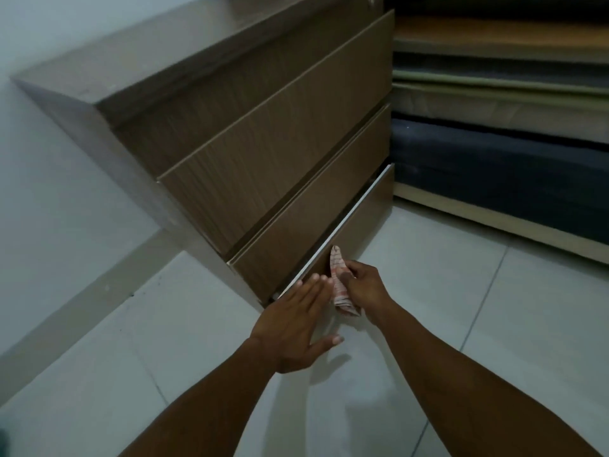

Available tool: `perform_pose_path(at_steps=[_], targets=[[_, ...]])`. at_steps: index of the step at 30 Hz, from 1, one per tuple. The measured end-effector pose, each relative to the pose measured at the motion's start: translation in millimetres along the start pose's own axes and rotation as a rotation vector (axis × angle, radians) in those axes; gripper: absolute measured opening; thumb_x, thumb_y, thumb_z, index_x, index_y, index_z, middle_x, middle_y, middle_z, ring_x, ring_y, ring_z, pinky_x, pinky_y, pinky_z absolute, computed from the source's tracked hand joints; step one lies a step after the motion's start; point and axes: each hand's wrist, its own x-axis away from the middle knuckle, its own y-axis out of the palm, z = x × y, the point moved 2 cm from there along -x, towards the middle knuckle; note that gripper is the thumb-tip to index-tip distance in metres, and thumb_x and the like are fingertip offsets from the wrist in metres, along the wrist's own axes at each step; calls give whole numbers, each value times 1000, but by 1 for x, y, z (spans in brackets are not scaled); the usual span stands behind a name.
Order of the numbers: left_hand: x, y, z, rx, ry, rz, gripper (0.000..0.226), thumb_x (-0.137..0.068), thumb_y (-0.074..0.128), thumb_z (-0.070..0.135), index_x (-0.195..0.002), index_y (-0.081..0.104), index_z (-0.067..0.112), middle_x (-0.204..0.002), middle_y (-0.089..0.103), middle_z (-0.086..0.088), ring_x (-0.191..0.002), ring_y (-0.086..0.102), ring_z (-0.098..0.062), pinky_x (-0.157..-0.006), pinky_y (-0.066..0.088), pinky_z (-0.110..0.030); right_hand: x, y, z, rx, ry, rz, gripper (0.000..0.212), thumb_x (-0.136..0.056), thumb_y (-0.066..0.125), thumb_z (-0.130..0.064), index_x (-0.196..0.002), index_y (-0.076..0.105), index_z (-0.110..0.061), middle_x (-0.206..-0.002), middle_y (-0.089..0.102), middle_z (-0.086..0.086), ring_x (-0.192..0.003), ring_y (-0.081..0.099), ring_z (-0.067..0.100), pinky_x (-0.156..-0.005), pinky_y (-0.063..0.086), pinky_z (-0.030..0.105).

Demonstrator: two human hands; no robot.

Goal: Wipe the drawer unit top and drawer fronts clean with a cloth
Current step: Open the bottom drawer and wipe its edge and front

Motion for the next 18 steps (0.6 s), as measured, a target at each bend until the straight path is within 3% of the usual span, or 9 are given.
perform_pose_path(at_steps=[3,7,12,15,18], targets=[[8,-10,-3,87,-73,-37,95,-84,-2,81,-155,-19,21,-166,-17,3,-151,-18,-11,-124,-5,-36,-2,10,-8,-13,12,-32,18,-97,63,-23,-109,75,-19,-100,77,6,-93,74,26,-89,60,43],[13,-14,-4,158,-116,-24,89,-90,8,74,-156,-17,20,-167,-14,2,-152,-13,-12,-125,-2,-36,-6,9,-14,52,16,-47,16,-97,62,-22,-107,74,-19,-100,77,9,-89,74,27,-88,60,48],[9,-20,2,295,-178,-3,85,-95,19,71,-158,-11,22,-168,-4,0,-153,-6,-13,-123,-1,-33,-12,-4,-30,333,-41,-127,18,-98,58,-20,-108,73,-20,-96,75,8,-88,73,26,-83,59,41],[-1,-40,6,462,-305,-73,83,-95,21,72,-159,6,22,-167,12,-3,-153,9,-19,-123,8,-37,-21,-21,-57,654,2,-247,15,-99,54,-26,-104,68,-25,-92,71,3,-83,69,20,-74,56,34],[-16,-71,7,590,-400,-243,82,-93,25,76,-155,31,22,-162,30,-6,-148,29,-27,-120,25,-45,-29,-42,-97,946,50,-369,25,-99,52,-25,-120,65,-23,-104,69,6,-88,67,20,-80,55,34]])
